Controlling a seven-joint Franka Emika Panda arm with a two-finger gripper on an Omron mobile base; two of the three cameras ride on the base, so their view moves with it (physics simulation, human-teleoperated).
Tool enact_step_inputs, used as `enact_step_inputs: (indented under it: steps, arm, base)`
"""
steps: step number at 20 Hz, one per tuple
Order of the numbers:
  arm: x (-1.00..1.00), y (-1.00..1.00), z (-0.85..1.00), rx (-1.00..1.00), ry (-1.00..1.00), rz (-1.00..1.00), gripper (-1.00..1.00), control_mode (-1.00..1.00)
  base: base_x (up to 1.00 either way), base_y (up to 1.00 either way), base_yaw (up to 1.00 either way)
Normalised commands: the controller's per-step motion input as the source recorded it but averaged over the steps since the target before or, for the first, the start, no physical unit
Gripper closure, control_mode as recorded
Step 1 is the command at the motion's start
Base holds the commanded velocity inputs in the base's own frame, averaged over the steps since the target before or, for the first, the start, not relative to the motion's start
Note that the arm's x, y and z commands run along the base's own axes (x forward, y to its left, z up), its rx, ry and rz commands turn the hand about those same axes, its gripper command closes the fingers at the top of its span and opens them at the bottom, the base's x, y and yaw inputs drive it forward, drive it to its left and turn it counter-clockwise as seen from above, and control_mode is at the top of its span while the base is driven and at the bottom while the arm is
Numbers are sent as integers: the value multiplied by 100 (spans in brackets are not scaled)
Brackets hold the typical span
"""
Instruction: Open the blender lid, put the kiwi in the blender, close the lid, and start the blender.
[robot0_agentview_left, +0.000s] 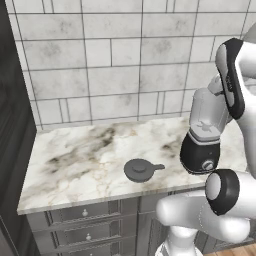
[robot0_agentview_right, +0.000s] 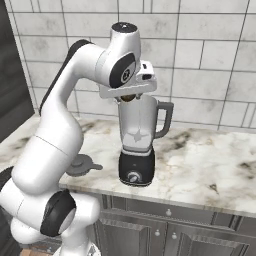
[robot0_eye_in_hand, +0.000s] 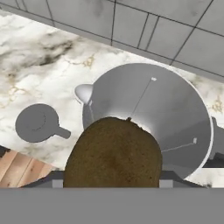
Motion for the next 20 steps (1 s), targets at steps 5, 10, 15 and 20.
enact_step_inputs:
  steps: [5, 10, 15, 20]
  arm:
    - [28, 0, -36, 1, 12, -1, 100, -100]
    - [6, -6, -41, 0, 4, -2, 100, -100]
    - [11, -4, -40, 0, 4, -2, 100, -100]
    - [10, -5, -37, 0, 6, -2, 100, -100]
  base:
    - [0, 0, 0]
    - [0, 0, 0]
    - [0, 0, 0]
    - [0, 0, 0]
